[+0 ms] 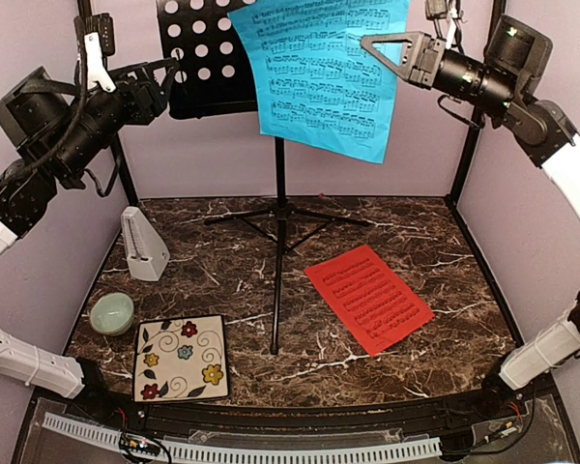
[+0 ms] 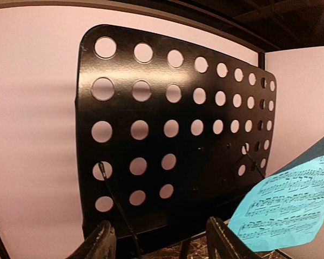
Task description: Set up the instrument practice props
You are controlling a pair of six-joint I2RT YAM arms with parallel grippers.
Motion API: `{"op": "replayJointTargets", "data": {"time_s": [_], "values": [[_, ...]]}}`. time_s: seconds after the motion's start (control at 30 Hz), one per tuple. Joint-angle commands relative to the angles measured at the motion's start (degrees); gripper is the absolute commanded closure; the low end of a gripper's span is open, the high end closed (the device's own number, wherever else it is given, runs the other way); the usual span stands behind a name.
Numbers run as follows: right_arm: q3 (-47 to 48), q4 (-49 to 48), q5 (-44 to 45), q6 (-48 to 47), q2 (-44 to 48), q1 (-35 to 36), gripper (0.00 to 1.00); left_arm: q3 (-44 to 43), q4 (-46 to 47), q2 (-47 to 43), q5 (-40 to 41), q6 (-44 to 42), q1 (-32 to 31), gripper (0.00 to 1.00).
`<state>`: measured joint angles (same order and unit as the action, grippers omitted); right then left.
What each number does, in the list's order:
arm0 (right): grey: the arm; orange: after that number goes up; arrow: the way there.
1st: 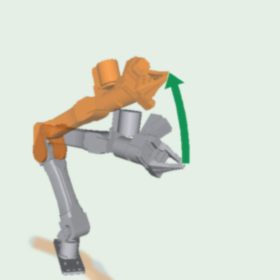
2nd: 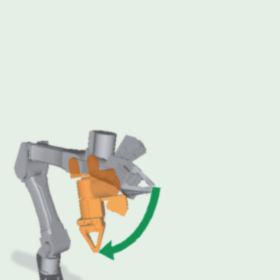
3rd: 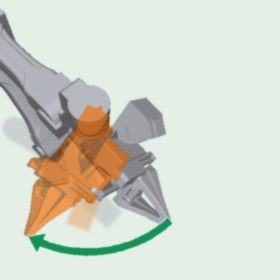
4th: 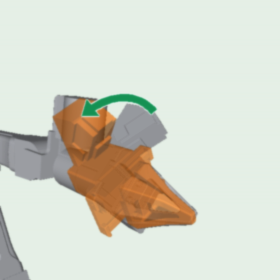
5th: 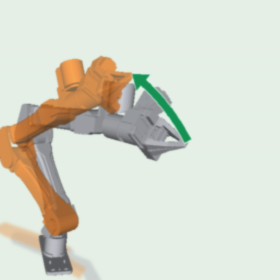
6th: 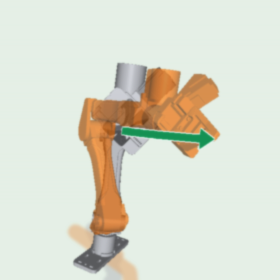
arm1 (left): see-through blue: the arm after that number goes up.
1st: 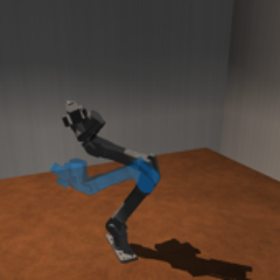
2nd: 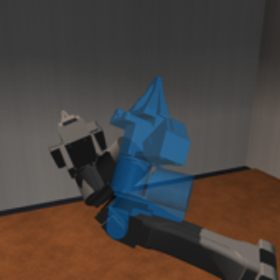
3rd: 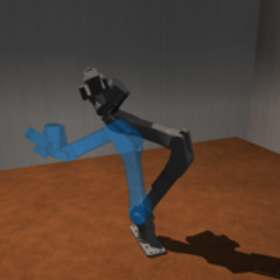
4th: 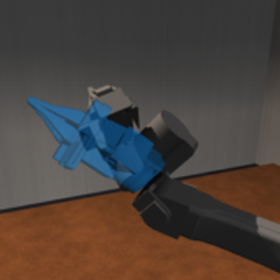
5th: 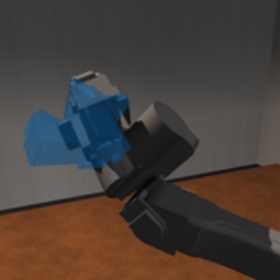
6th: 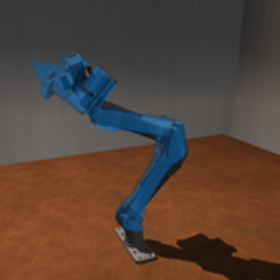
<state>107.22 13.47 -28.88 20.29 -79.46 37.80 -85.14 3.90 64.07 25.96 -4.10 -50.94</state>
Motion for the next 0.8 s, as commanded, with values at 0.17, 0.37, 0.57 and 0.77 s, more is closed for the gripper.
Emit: {"op": "replayJointTargets", "data": {"time_s": [0.17,0.37,0.57,0.77], "values": [[21.35,-0.71,-6.8,5.41,-14.91,1.02,1.0,-6.86,-9.82,4.49,-9.62,6.45,10.91,0.43],[31.68,-0.88,-5.97,5.68,-23.39,1.18,1.0,-6.84,-9.24,6.29,-14.56,8.35,15.19,0.47],[33.15,-3.85,-2.55,4.06,-26.23,1.13,1.0,-8.35,-8.23,8.39,-19.95,9.68,19.27,0.53],[33.32,-6.92,0.77,-0.5,-27.3,1.51,1.0,-9.87,-7.54,10.53,-23.72,10.73,20.42,0.6]]}}
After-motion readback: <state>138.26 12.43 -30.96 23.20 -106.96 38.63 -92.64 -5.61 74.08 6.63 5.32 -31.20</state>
